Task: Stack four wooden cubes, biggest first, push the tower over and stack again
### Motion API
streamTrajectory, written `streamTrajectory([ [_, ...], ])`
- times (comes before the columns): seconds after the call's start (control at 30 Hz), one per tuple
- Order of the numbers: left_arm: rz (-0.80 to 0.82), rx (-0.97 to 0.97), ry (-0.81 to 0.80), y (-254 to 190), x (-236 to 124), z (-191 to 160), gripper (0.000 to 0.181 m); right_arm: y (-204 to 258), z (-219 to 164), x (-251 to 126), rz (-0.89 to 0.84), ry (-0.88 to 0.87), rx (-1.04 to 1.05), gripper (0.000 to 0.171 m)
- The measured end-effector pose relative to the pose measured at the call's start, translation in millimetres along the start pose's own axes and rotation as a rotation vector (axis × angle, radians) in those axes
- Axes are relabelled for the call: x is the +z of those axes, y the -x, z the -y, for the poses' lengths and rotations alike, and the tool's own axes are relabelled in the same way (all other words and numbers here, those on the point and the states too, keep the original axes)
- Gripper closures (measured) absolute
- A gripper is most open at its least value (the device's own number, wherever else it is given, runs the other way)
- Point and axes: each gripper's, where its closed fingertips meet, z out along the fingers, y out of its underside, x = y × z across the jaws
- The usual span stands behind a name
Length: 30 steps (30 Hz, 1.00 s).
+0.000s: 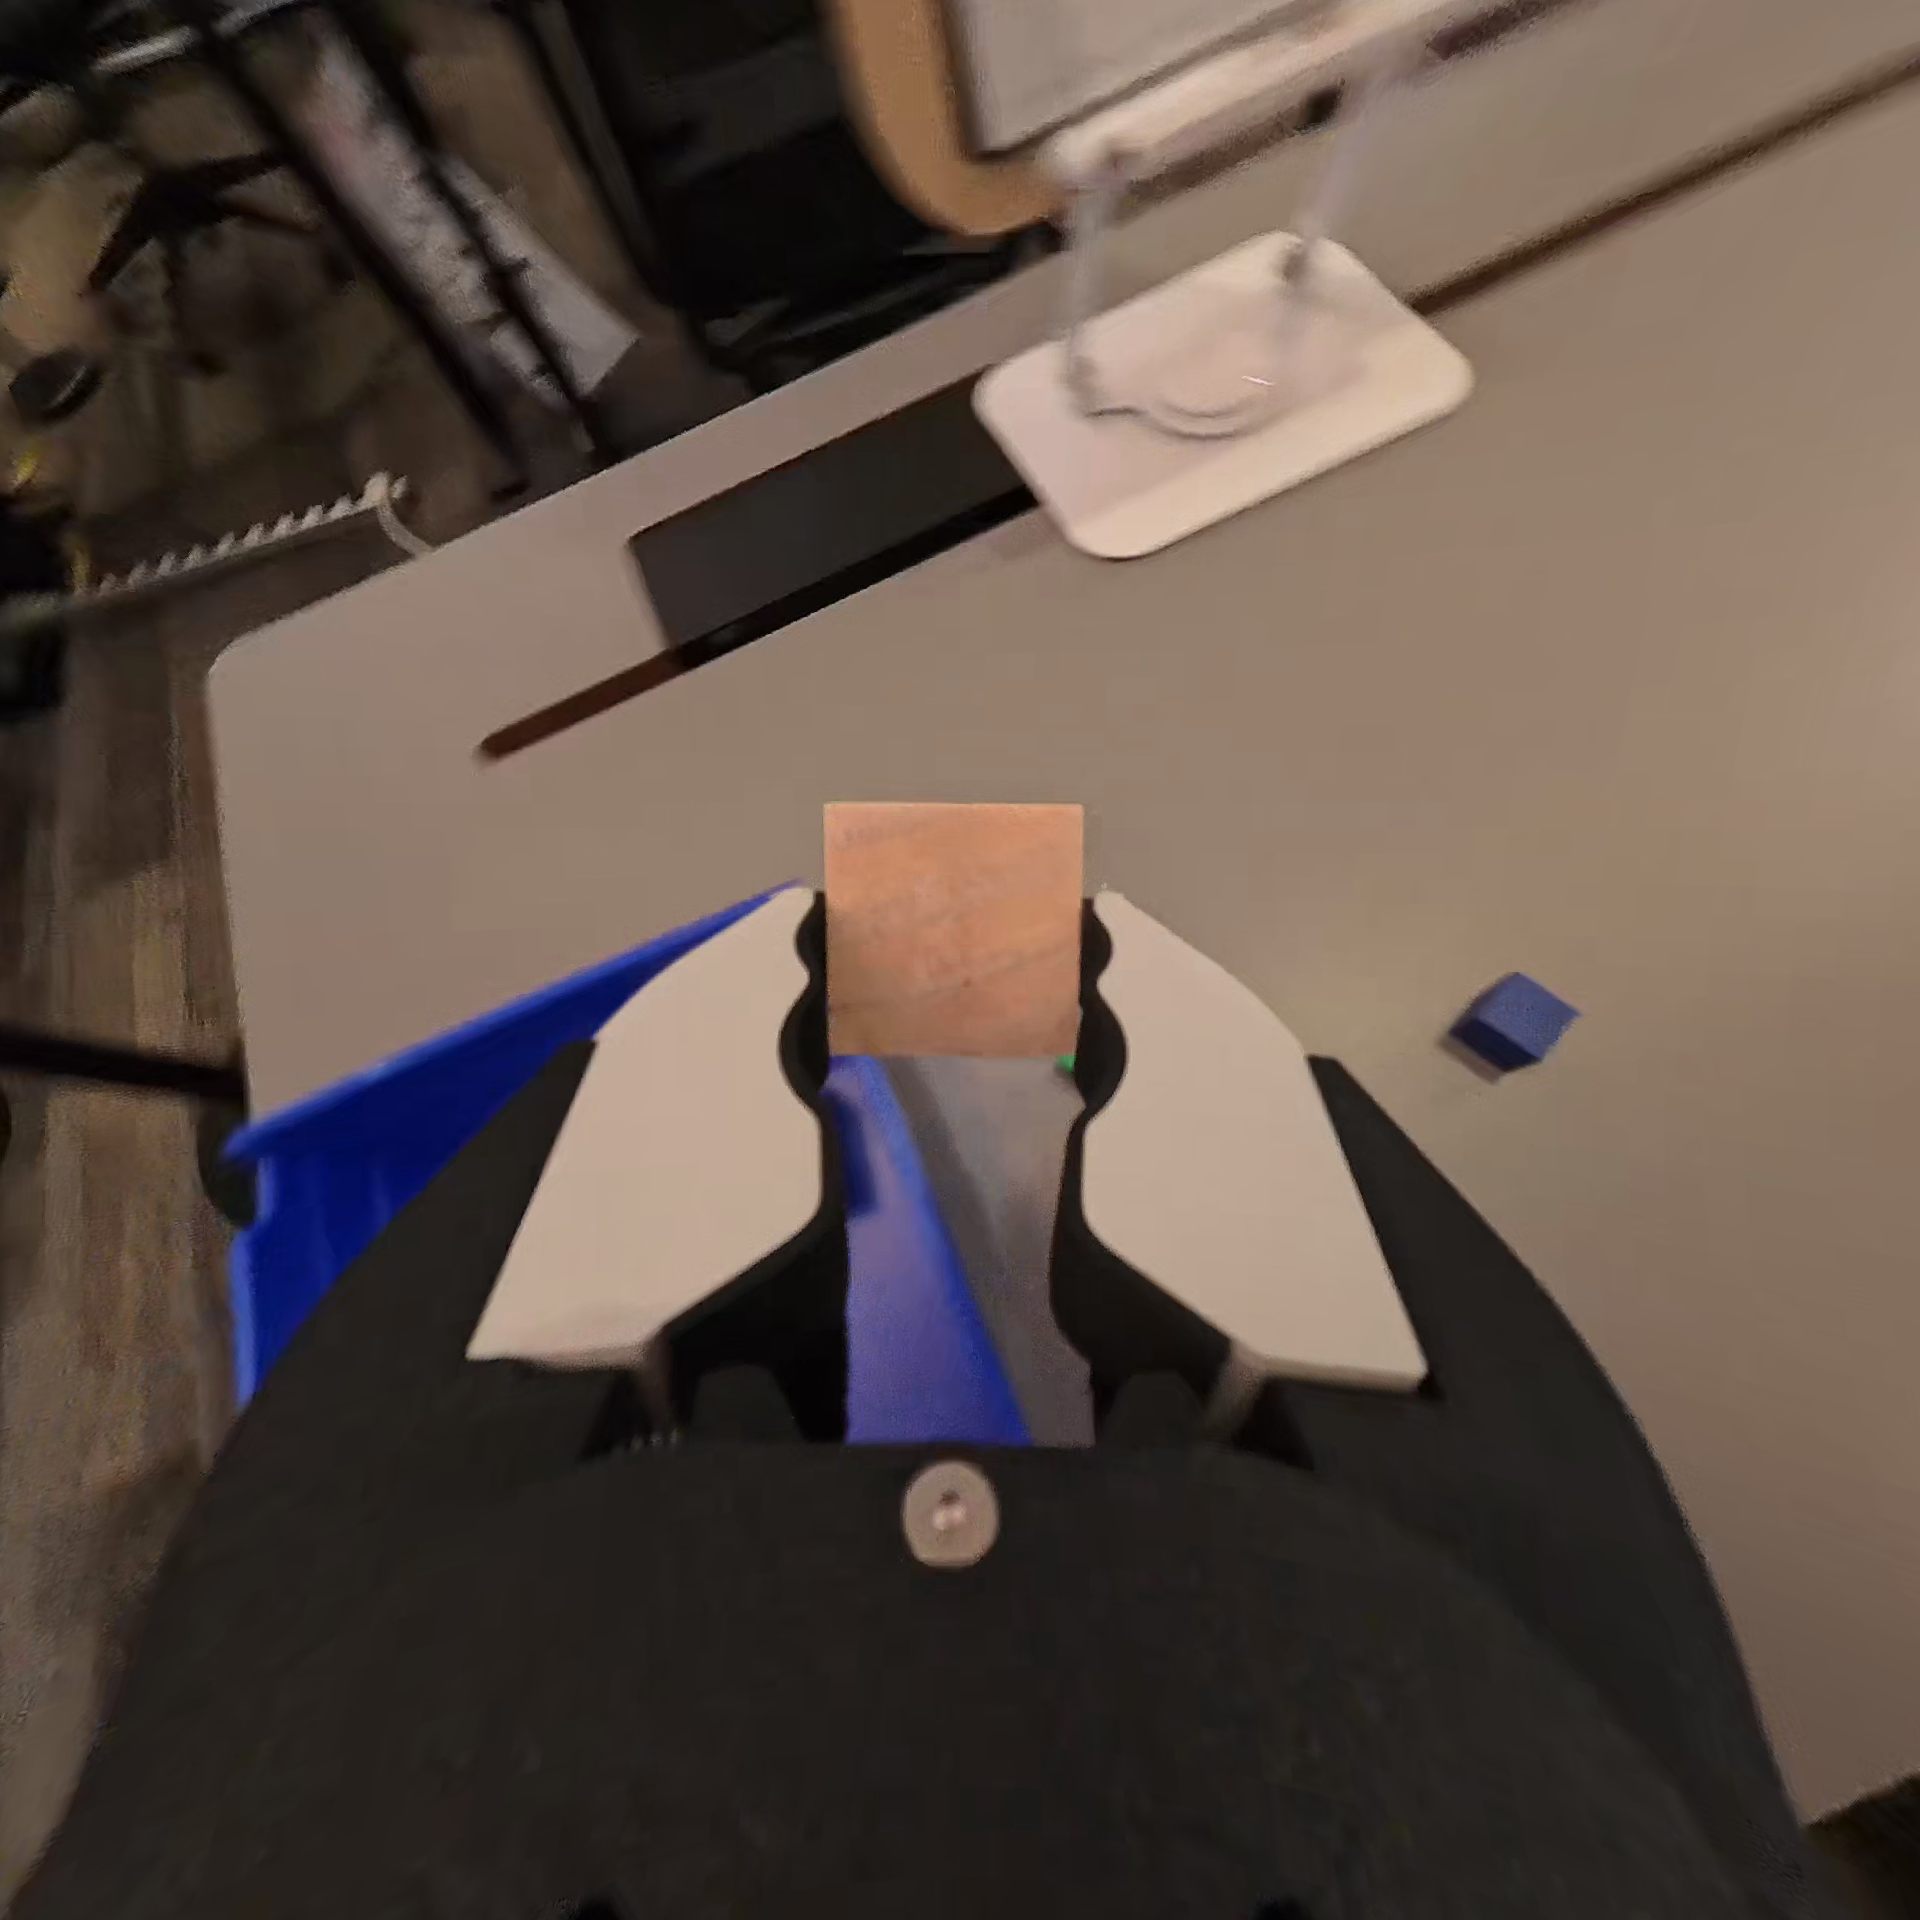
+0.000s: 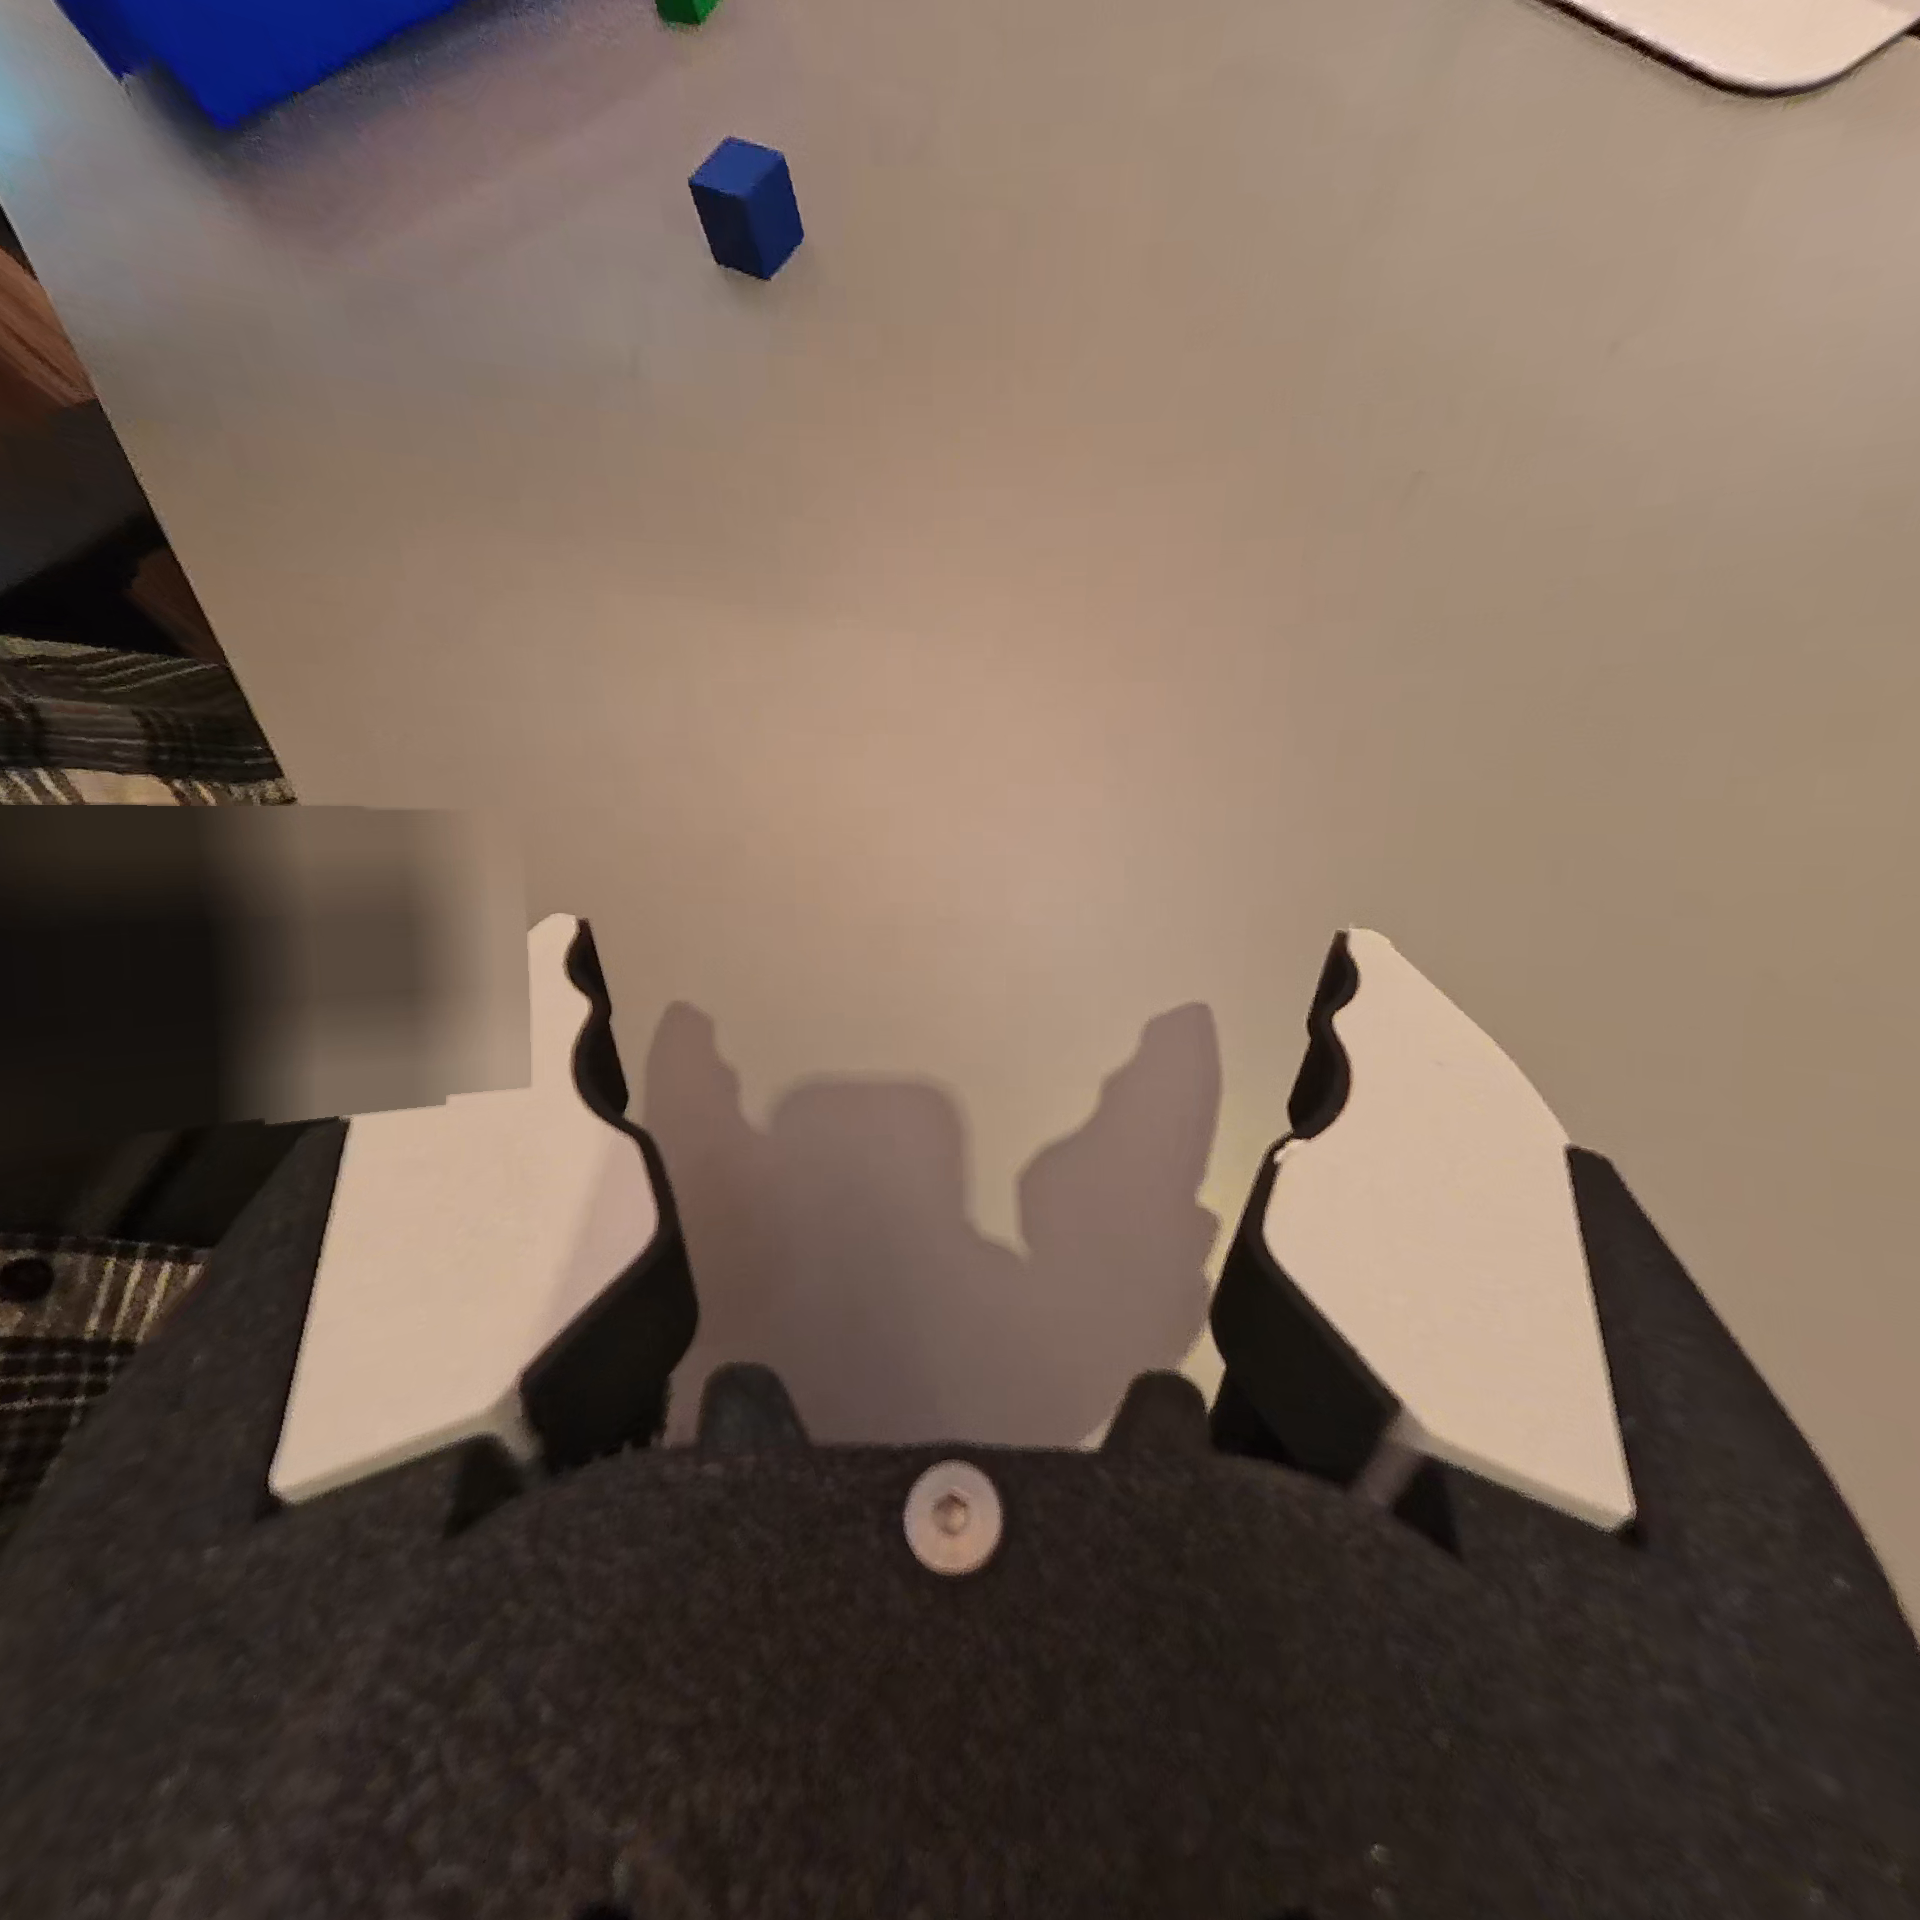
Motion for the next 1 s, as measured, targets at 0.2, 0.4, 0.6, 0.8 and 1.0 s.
streamTrajectory([
  [0.2,0.09,-0.323,0.015,77,-28,-83,0.137,1,10,12,0.027,0.003,-0.018,0.047],
  [0.4,0.112,-0.408,0.138,76,3,-159,0.136,3,14,16,0.036,0.022,-0.027,0.047],
  [0.6,0.082,-0.444,0.245,70,25,-192,0.136,0,15,13,0.029,0.03,-0.023,0.048],
  [0.8,0.066,-0.413,0.38,64,33,-206,0.136,1,12,15,0.036,0.035,-0.02,0.049],
  [1.0,0.026,-0.402,0.471,57,42,-218,0.136,2,11,16,0.038,0.036,-0.017,0.049],
])
